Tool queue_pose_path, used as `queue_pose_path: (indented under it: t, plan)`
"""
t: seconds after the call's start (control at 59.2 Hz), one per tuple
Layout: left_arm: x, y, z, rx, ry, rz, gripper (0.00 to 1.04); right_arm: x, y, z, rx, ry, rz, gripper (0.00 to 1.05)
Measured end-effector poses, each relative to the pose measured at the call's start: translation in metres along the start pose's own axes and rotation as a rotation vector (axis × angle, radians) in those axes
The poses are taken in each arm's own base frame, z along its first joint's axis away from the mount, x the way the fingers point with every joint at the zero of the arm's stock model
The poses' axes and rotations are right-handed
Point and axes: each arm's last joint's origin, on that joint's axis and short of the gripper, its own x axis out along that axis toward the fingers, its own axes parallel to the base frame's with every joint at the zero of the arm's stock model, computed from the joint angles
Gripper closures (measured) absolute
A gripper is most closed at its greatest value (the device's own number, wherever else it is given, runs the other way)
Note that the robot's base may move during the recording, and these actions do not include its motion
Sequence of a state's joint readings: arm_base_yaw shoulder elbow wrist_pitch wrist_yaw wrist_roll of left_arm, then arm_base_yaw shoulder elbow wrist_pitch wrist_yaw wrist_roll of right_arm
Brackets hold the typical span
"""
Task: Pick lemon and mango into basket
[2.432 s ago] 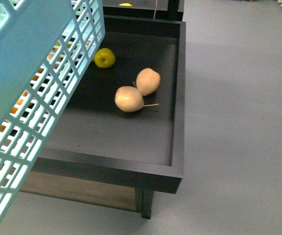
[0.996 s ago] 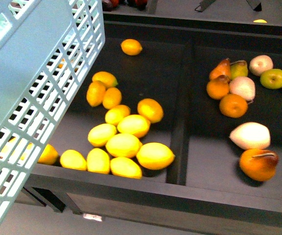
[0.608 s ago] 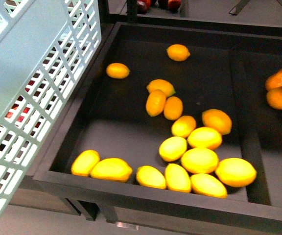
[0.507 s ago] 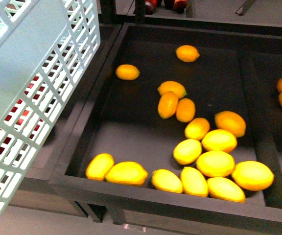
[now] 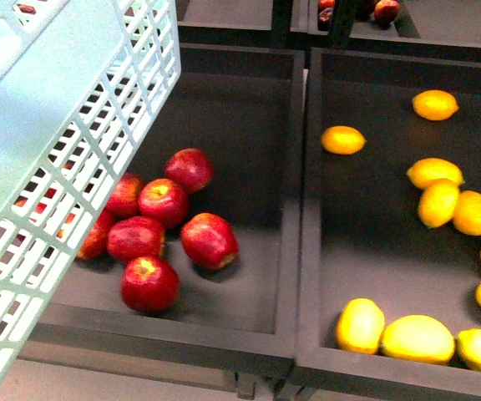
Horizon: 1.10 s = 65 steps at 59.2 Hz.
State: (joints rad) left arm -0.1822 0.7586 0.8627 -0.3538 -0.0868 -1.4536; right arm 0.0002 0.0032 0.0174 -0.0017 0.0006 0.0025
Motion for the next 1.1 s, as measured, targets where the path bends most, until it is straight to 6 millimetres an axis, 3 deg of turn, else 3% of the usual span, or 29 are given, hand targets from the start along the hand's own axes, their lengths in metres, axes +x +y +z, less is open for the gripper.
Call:
queue_pose_path:
  t: [0.692, 0.777, 0.861, 1.098]
  plan:
    - [0.000, 0.000, 0.000, 0.007, 0.005, -0.003, 0.98, 0.000, 0.000, 0.000, 0.000, 0.000, 0.002, 0.09]
    - [0.002, -0.004, -0.001, 0.099, 0.066, 0.137, 0.98, 0.000, 0.000, 0.000, 0.000, 0.000, 0.002, 0.09]
    - [0.014, -0.012, -0.009, 0.226, 0.125, 0.217, 0.98, 0.000, 0.000, 0.000, 0.000, 0.000, 0.000, 0.09]
    - [0.079, -0.022, -0.046, 0.357, 0.196, 0.275, 0.98, 0.000, 0.000, 0.000, 0.000, 0.000, 0.000, 0.09]
